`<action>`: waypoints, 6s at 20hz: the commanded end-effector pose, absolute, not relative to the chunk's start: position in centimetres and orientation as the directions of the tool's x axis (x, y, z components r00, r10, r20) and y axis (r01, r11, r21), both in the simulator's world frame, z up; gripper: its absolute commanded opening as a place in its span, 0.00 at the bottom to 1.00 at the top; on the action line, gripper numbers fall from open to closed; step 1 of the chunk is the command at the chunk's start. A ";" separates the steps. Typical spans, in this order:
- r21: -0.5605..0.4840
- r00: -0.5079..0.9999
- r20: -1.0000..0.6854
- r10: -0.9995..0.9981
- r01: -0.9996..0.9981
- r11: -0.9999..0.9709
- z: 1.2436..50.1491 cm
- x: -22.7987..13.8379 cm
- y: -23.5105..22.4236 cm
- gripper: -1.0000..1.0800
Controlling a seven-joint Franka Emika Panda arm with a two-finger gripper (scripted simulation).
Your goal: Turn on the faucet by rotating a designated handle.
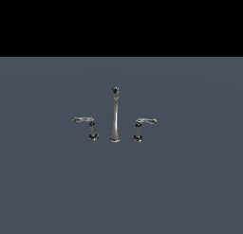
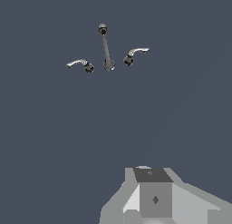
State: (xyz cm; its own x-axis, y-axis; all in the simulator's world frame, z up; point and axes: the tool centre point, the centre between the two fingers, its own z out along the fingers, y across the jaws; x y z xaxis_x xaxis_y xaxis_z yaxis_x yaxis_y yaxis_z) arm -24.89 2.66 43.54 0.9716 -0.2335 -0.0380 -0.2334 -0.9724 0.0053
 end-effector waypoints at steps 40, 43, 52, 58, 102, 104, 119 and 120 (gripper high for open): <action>0.001 0.492 -0.025 -0.870 -0.871 -0.492 22.7 -11.8 15.1 0.00; 0.000 0.451 -0.024 -0.892 -0.892 -0.451 21.6 -10.7 15.4 0.00; 0.000 0.329 -0.020 -0.944 -0.944 -0.329 18.2 -7.6 16.0 0.00; 0.001 0.237 -0.014 -0.971 -0.972 -0.237 15.7 -5.4 16.0 0.00; -0.007 -0.041 -0.004 -0.999 -0.999 0.041 8.6 -2.4 16.2 0.00; -0.006 -0.044 -0.003 -0.999 -0.999 0.044 8.6 -3.1 16.0 0.00; -0.002 -0.026 -0.004 -1.000 -1.000 0.026 8.5 -7.0 15.4 0.00; -0.002 -0.029 -0.004 -1.000 -1.000 0.029 8.5 -7.2 15.0 0.00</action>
State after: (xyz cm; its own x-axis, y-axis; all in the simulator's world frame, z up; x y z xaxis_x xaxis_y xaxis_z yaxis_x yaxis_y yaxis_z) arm -6.99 15.89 8.54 -0.0207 -0.9998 -0.0071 -0.9998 0.0208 -0.0029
